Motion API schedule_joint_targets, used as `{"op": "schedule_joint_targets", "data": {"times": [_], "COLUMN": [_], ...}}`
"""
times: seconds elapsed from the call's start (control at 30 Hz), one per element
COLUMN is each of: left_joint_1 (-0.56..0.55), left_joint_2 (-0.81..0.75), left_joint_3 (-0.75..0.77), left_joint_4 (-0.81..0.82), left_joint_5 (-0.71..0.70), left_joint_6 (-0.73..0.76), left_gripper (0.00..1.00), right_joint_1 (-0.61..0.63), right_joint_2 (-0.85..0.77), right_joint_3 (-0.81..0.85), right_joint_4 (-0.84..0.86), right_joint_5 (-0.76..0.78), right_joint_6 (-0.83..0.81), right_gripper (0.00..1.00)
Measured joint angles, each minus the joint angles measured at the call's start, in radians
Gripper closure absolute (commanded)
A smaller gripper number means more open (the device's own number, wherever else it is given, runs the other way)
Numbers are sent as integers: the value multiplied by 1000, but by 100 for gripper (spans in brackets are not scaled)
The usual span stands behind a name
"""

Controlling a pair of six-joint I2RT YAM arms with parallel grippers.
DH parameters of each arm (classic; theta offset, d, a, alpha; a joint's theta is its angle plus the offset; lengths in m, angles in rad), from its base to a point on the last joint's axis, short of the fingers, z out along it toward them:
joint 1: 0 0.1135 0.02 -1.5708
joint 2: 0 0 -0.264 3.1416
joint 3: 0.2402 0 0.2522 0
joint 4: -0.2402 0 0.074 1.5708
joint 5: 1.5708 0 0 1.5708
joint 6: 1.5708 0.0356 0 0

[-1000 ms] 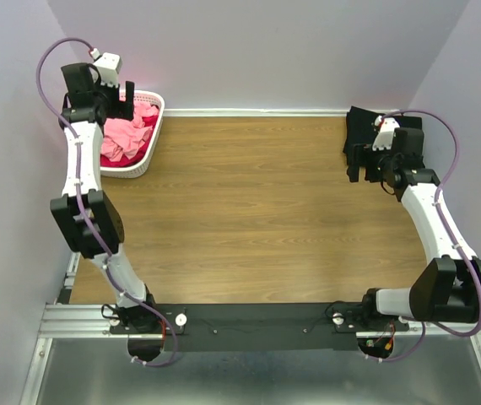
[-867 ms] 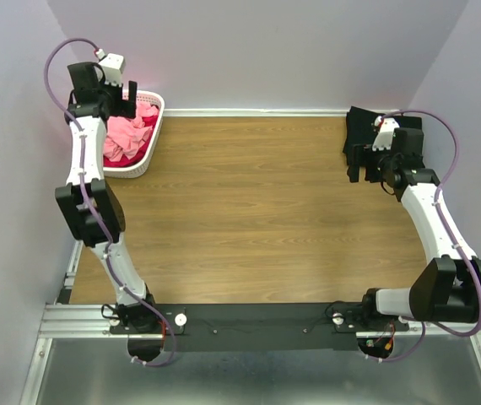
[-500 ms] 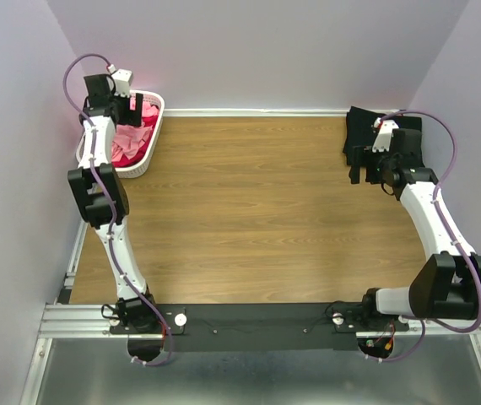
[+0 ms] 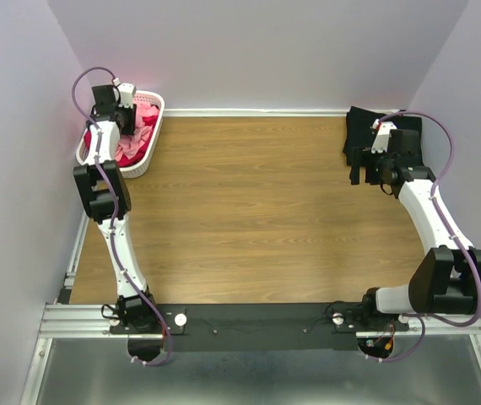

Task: Fold and stack the t-shirts
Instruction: Grab the tshirt from the pile

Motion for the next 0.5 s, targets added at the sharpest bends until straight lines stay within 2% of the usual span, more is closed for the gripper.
{"op": "schedule_joint_targets", "data": {"times": [0.07,0.3,0.5], "left_joint_1": [0,5,12], "left_joint_2": [2,-13,-102], "left_joint_3": [14,81,88], "left_joint_4": [-2,-15,-35], "left_joint_5": [-2,-3,36], "left_joint_6": [5,14,6], "left_gripper": [100,100,100], "right_joint_1": [0,0,0], "right_joint_2": [3,15,15], "right_joint_3": [0,0,0], "right_joint_4": [0,-2,-4], "right_joint_5": [0,0,0], "right_joint_6": [0,0,0], "right_gripper": [0,0,0]}}
